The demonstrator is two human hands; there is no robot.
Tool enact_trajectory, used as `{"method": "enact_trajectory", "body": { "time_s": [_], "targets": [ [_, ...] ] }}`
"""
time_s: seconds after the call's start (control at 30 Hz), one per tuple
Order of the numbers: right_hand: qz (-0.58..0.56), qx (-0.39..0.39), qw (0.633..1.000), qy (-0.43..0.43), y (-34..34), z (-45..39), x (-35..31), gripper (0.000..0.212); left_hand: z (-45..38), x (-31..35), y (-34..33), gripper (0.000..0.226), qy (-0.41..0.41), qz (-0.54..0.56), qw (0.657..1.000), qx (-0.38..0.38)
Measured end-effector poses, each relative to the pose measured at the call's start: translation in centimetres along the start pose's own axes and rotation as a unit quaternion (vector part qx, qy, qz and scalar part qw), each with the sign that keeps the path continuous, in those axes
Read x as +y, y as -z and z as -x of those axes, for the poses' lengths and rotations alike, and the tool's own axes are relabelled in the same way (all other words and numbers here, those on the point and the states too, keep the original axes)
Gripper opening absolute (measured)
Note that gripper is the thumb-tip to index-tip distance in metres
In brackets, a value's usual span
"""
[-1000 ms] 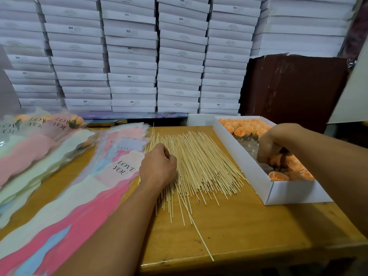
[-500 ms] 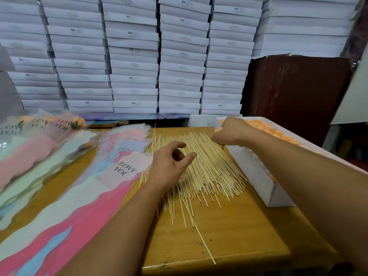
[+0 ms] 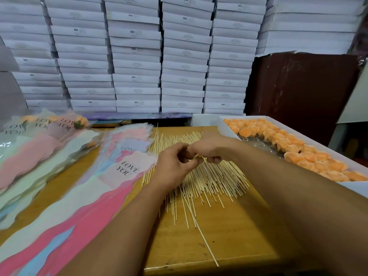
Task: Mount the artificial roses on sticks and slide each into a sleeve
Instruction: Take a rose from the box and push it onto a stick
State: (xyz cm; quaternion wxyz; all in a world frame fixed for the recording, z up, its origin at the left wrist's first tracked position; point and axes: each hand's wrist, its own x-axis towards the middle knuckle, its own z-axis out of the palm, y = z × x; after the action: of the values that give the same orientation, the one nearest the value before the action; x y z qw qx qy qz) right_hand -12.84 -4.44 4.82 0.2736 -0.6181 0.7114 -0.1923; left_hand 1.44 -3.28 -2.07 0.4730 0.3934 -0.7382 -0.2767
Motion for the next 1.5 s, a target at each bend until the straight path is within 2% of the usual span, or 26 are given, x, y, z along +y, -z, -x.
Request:
{"method": "enact_trajectory", "body": {
  "time_s": [0.27,0.43,0.53,0.67,0.77,0.83,0.9,1.17,1.37,1.5],
  "targets": [
    [-0.052,-0.027,0.998,0.013,-0.7,0.1,-0.2,0.016,-0.2,-0.4,0.0,0.018,0.008,-0.016,1.000,0.012],
    [-0.119,-0.050,0.991,0.032,-0.7,0.0,0.0,0.034,-0.3,-0.7,0.2,0.016,0.033,-0.025,0.998,0.037],
    [-0.148,-0.036,0.988,0.024,-0.8,-0.2,0.3,0.053,-0.5,-0.8,0.2,0.019,0.035,-0.039,0.998,0.044],
    [-0.184,0.029,0.983,-0.002,-1.5,-0.6,0.8,0.051,-0.7,-0.9,0.3,0.018,0.051,-0.051,0.995,0.070],
    [-0.049,0.115,0.992,0.005,-2.1,-1.2,1.6,0.034,-0.8,-1.1,0.4,0.018,0.062,-0.055,0.993,0.084],
    [0.051,0.141,0.989,0.017,-2.7,-1.3,2.1,0.019,-0.8,-1.1,0.4,0.017,0.065,-0.056,0.992,0.088],
    [0.099,0.147,0.984,0.014,-3.3,-1.3,2.3,0.012,-0.9,-1.2,0.4,0.015,0.068,-0.058,0.992,0.094],
    [0.148,0.164,0.975,0.015,-5.1,-1.7,1.6,0.015,-1.0,-1.2,0.5,0.010,0.063,-0.063,0.989,0.114],
    [0.157,0.179,0.971,0.016,-5.6,-2.2,1.4,0.025,-1.1,-1.3,0.4,0.010,0.061,-0.067,0.989,0.116],
    [0.175,0.181,0.968,0.016,-5.7,-2.1,1.3,0.021,-1.1,-1.4,0.4,0.012,0.061,-0.064,0.989,0.116]
  ]
}}
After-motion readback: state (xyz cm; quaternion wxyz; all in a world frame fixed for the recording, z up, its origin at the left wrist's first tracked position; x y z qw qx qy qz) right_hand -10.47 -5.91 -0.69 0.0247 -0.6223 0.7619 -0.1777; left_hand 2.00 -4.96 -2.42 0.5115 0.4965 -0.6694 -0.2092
